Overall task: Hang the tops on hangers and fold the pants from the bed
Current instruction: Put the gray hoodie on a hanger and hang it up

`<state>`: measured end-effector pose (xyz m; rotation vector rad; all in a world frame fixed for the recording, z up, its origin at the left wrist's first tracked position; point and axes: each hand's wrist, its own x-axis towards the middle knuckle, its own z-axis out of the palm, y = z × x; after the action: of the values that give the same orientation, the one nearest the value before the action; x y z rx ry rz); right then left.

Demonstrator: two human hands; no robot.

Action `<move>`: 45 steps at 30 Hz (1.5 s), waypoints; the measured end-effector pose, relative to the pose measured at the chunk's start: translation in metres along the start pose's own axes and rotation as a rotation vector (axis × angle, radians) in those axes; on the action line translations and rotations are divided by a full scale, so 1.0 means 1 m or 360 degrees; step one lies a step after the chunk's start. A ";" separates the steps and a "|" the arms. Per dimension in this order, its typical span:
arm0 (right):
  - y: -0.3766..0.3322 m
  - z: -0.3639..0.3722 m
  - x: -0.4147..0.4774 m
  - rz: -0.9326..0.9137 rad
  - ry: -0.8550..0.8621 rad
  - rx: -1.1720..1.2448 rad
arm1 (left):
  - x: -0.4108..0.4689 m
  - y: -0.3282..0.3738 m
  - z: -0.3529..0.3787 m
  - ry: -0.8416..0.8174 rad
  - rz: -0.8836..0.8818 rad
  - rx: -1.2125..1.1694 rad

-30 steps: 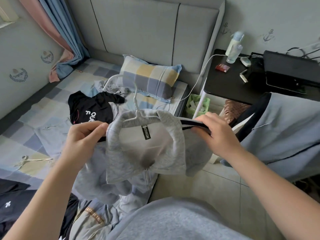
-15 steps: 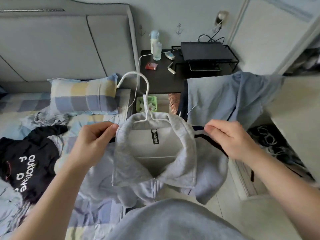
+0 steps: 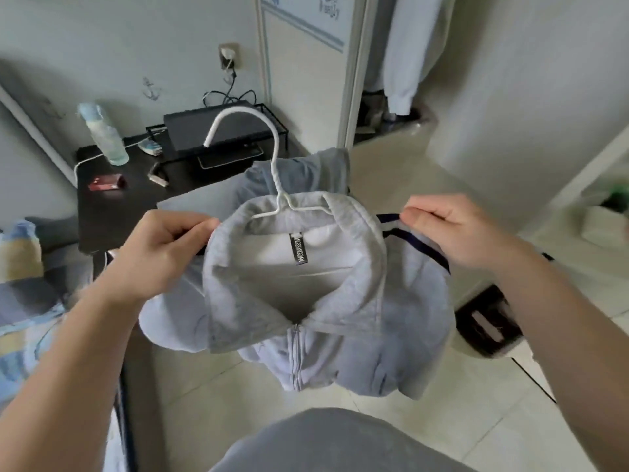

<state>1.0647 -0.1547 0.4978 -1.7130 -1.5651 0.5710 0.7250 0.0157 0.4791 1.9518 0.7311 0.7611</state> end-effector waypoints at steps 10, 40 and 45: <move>0.059 -0.096 -0.014 0.0175 0.0191 -0.0108 | 0.112 0.022 0.097 -0.0233 -0.0006 -0.0182; 0.091 -0.092 0.108 0.0735 0.0679 0.0073 | 0.382 -0.044 0.100 -0.0932 0.0273 -0.0559; 0.080 -0.073 0.109 0.0829 0.0544 -0.0110 | 0.415 -0.052 0.121 -0.0944 0.0366 -0.0424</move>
<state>1.1878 -0.0637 0.4995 -2.1533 -0.9087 0.4429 1.0697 0.2812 0.4741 1.8891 0.0452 0.3488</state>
